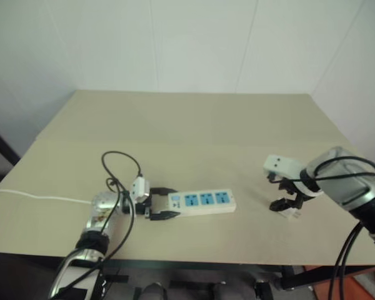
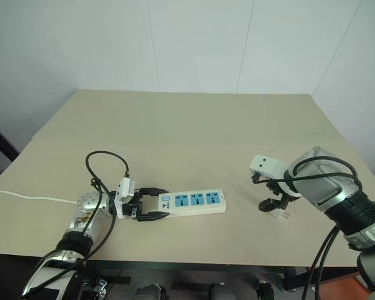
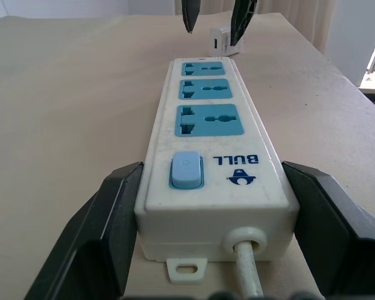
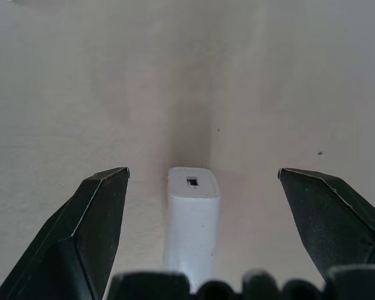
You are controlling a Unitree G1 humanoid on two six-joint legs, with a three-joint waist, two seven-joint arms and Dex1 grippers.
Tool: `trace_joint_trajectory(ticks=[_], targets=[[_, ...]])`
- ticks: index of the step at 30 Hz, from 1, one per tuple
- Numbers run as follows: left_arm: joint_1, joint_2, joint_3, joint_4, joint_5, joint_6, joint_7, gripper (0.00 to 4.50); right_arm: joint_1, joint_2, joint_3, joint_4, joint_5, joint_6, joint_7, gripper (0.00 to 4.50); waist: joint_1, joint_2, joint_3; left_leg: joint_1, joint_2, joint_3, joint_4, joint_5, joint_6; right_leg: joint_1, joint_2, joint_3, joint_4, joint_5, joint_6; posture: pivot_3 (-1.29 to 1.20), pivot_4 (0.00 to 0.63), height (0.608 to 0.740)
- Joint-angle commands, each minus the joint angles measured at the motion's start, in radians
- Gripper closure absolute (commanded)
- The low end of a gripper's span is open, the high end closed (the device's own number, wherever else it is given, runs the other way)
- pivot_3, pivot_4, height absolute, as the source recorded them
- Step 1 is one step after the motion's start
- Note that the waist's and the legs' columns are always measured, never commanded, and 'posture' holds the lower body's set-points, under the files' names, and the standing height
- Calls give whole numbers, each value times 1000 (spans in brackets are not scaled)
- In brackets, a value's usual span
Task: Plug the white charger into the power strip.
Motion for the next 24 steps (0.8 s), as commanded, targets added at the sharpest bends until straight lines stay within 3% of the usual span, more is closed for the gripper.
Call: trace_joint_trajectory(ticks=[1,9,12,20,21,24], targets=[[32,-2,-43,-7,25,9,1,1276,-25,-2,4,34,-33,23,-12,0,0,0,0,0,0,0,0,0,0,0,0,0,0,0,0,0,150,740],[38,0,-47,-18,26,14,8,1276,-15,5,-8,43,-19,36,-3,0,0,1,0,0,0,0,0,0,0,0,0,0,0,0,0,0,150,740],[37,1,-48,-12,30,10,10,1276,-17,10,-2,46,-21,41,-6,538,0,1,0,0,0,0,0,0,0,0,0,0,0,0,0,0,150,740],[36,2,-49,-10,31,6,13,1276,-18,9,11,47,-27,39,1,3167,0,1,-1,0,0,0,0,0,0,0,0,0,0,0,0,0,150,740],[37,3,-49,-11,31,6,14,1276,-18,9,12,47,-29,40,0,3371,0,1,-1,0,0,0,0,0,0,0,0,0,0,0,0,0,150,740],[38,4,-49,-12,31,5,15,1276,-15,-13,29,15,-44,21,11,3376,0,1,-1,0,0,0,0,0,0,0,0,0,0,0,1,0,150,740]])
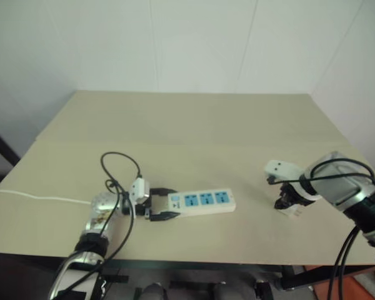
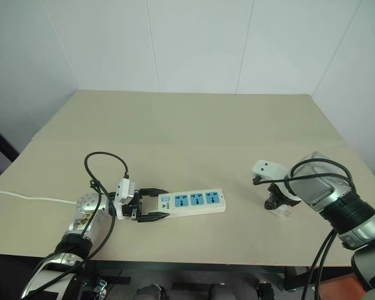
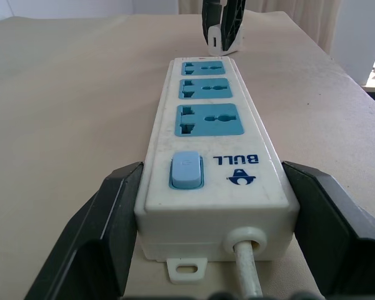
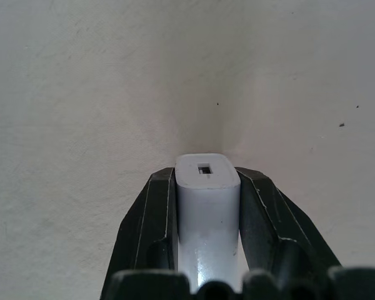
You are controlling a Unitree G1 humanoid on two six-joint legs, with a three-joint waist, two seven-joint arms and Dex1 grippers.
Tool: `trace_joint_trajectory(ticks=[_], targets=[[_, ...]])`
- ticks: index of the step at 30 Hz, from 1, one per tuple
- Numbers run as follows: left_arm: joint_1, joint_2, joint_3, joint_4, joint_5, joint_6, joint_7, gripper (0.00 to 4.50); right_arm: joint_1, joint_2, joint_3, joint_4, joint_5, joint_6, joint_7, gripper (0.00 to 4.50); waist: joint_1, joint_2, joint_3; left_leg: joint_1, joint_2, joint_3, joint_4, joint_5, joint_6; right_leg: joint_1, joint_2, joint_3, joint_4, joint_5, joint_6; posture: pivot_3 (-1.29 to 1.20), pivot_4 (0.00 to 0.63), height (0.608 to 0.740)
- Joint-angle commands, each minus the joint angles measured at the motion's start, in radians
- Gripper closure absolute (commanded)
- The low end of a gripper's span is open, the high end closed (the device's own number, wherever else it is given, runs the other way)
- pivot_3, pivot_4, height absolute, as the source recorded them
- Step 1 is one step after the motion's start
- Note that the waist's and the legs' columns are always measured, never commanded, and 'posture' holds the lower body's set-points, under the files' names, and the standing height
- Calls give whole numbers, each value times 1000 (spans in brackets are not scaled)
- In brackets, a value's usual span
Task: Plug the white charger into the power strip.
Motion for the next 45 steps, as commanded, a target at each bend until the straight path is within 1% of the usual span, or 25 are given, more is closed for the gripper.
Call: trace_joint_trajectory(ticks=[1,4,7,9,11,13,16,20,24,28,31,35,40,45], targets=[[24,2,-45,9,32,4,-1,1276,-15,-36,14,-53,-38,-12,11,3376,0,0,0,0,0,0,0,0,0,0,0,0,0,0,0,0,150,740],[24,5,-45,5,29,6,-4,1276,-31,-59,-21,-131,-25,-15,25,3376,0,1,0,0,0,0,0,0,0,0,0,0,0,-2,3,0,150,740],[23,10,-47,-6,24,14,-14,1276,-53,-54,-145,-231,46,-28,33,3376,-2,2,-1,0,0,0,0,0,0,-1,0,0,1,-2,4,0,150,740],[17,15,-50,-9,21,18,-24,1276,-31,3,-316,-279,139,-94,6,3376,-3,3,-1,0,0,0,0,0,0,-1,0,0,1,-2,4,0,150,740],[10,20,-51,-11,19,20,-31,1276,39,73,-487,-323,228,-235,-22,3376,-2,2,-2,0,0,0,0,0,0,0,1,0,0,-2,4,0,150,740],[5,26,-52,-14,16,23,-35,1276,92,157,-602,-330,312,-331,-28,3376,1,-1,-4,1,0,-1,0,0,0,1,1,-1,0,-2,4,0,150,740],[3,39,-54,-27,9,32,-48,1276,169,321,-719,-291,429,-526,-37,3376,-1,-3,-5,1,0,-1,0,0,0,3,1,-1,-1,0,3,0,150,740],[9,48,-64,-52,4,45,-52,1276,216,485,-751,-165,504,-667,-43,3376,-7,-3,-5,4,1,-1,0,0,0,4,1,0,0,2,0,0,150,740],[25,49,-73,-94,-2,70,-44,1276,208,625,-755,9,584,-732,-17,3376,-8,-3,-5,6,1,-1,0,0,0,6,2,0,0,2,0,0,150,740],[45,53,-79,-138,-9,98,-38,1276,203,718,-702,151,581,-835,65,3376,-7,-2,-4,6,1,-1,-1,0,0,7,2,0,0,3,-2,0,150,740],[56,55,-81,-166,-8,116,-21,1276,212,797,-692,246,544,-993,59,3376,-8,-2,-4,6,1,-1,-1,0,0,7,1,0,0,3,-2,0,150,740],[77,56,-82,-217,-17,156,7,1276,177,814,-670,365,543,-1011,118,3376,-6,-2,-4,6,0,-1,-1,0,0,7,1,0,1,3,-2,0,150,740],[107,77,-81,-263,-24,190,20,1276,177,837,-671,445,551,-1066,173,3376,-9,-2,-4,6,1,-2,-1,0,0,7,2,0,1,3,-3,0,150,740],[126,93,-81,-290,-33,209,27,1276,200,857,-666,475,558,-1082,220,3376,-14,-1,-4,7,1,-2,-1,0,0,7,2,0,1,3,-3,0,150,740]])
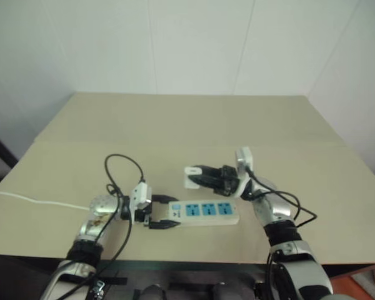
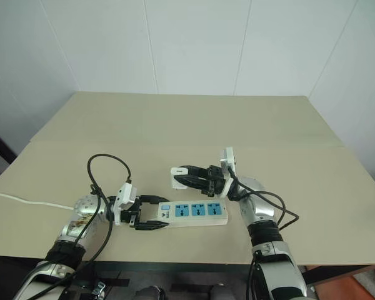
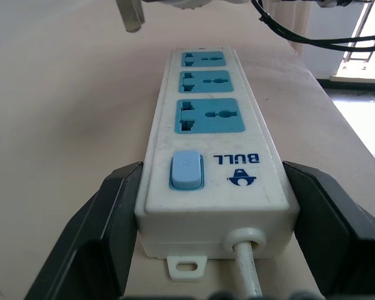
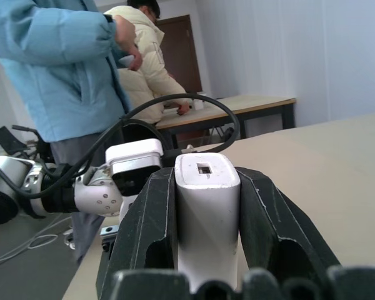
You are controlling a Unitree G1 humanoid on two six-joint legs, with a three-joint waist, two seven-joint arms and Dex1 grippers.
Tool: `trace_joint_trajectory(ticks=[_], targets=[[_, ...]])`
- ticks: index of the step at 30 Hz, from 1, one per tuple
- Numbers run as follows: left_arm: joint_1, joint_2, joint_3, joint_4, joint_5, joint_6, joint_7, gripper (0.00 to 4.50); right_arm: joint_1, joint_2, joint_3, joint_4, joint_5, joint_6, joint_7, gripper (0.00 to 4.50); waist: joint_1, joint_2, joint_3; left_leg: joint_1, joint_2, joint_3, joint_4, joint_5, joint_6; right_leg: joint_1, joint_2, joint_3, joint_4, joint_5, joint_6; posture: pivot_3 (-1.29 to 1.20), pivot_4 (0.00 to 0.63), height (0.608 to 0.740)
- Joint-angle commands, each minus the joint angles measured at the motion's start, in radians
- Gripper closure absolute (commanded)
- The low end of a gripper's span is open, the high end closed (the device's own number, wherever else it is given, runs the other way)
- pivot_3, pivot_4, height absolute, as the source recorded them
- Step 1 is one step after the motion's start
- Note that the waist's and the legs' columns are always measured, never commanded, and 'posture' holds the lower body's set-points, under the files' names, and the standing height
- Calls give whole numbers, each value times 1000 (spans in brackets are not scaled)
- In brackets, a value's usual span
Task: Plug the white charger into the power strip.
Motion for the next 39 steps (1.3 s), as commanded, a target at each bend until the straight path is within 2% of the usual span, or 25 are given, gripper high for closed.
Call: trace_joint_trajectory(ticks=[1,18,23,39], targets=[[17,16,-14,-30,1,14,-3,1276,8,16,-8,4,19,-39,29,3376,-4,0,0,0,0,0,0,0,0,0,0,0,0,0,0,0,150,740],[55,35,-23,-65,-8,15,22,1276,26,63,-13,165,5,-136,127,3376,-17,0,0,4,0,0,-1,0,0,4,0,0,0,-1,1,0,150,740],[62,36,-23,-63,-9,9,24,1276,19,61,-17,209,0,-166,142,3376,-18,0,0,7,0,0,-1,0,0,7,0,0,0,-4,6,0,150,740],[62,44,-24,-71,-12,10,25,1276,44,41,16,205,-34,-248,193,3376,-19,0,0,9,0,0,-2,0,0,8,0,0,0,-5,5,0,150,740]])
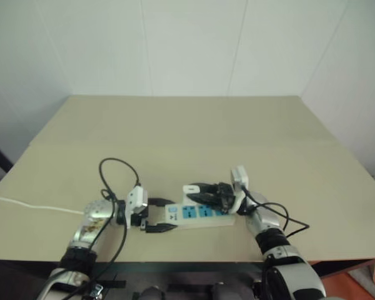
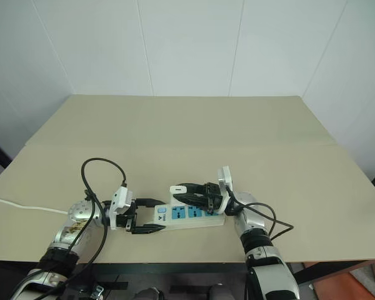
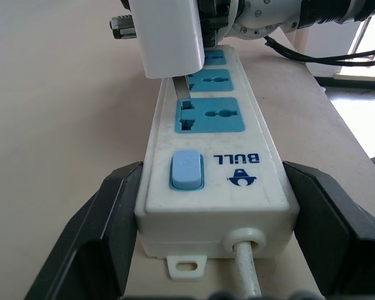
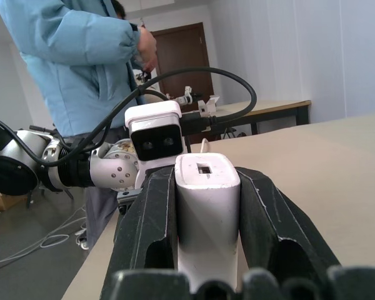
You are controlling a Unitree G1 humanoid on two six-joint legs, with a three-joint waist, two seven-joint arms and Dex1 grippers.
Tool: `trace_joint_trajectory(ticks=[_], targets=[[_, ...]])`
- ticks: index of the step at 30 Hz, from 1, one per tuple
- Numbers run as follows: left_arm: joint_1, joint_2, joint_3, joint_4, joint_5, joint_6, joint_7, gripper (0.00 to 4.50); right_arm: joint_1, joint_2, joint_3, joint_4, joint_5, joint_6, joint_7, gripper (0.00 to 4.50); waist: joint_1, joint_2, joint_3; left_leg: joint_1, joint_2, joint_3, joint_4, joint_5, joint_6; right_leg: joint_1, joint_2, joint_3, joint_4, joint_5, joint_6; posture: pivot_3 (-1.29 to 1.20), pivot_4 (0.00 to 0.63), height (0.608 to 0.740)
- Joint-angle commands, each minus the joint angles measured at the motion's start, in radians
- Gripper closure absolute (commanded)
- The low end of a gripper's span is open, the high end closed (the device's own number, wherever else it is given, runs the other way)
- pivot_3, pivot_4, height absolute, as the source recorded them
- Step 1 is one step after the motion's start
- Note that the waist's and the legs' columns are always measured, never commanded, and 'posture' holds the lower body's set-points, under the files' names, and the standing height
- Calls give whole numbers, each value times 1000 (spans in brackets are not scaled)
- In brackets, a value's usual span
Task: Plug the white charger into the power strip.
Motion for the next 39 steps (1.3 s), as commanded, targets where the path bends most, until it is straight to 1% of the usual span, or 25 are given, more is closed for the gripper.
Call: trace_joint_trajectory(ticks=[1,9,19,26,29,39], targets=[[11,14,-18,-23,8,9,-9,1276,26,-10,19,-19,-17,-31,57,3376,0,0,0,0,0,0,0,0,0,0,0,0,0,0,0,0,150,740],[16,13,-23,-29,9,8,-4,1276,56,-14,56,-51,-45,-61,40,3376,0,0,0,1,0,0,0,0,0,1,0,0,0,0,0,0,150,740],[10,13,-23,-15,11,-1,-5,1276,48,-9,64,0,-100,-118,-27,3376,0,-1,-1,5,0,0,-2,0,0,3,0,0,-1,-1,-1,0,150,740],[6,14,-25,-4,13,-7,-10,1276,48,-18,66,20,-113,-121,-24,3376,1,-3,-2,7,0,0,-5,0,0,4,0,0,-1,-2,-3,0,150,740],[5,15,-26,2,16,-12,-11,1276,51,-27,78,35,-143,-149,-35,3376,1,-4,-3,7,0,0,-6,0,0,5,0,0,-1,-2,-3,0,150,740],[-1,15,-28,12,16,-20,-15,1276,44,-54,80,76,-168,-176,-48,3376,2,-6,-4,19,0,0,-11,0,0,15,0,0,-4,-6,-4,0,150,740]])
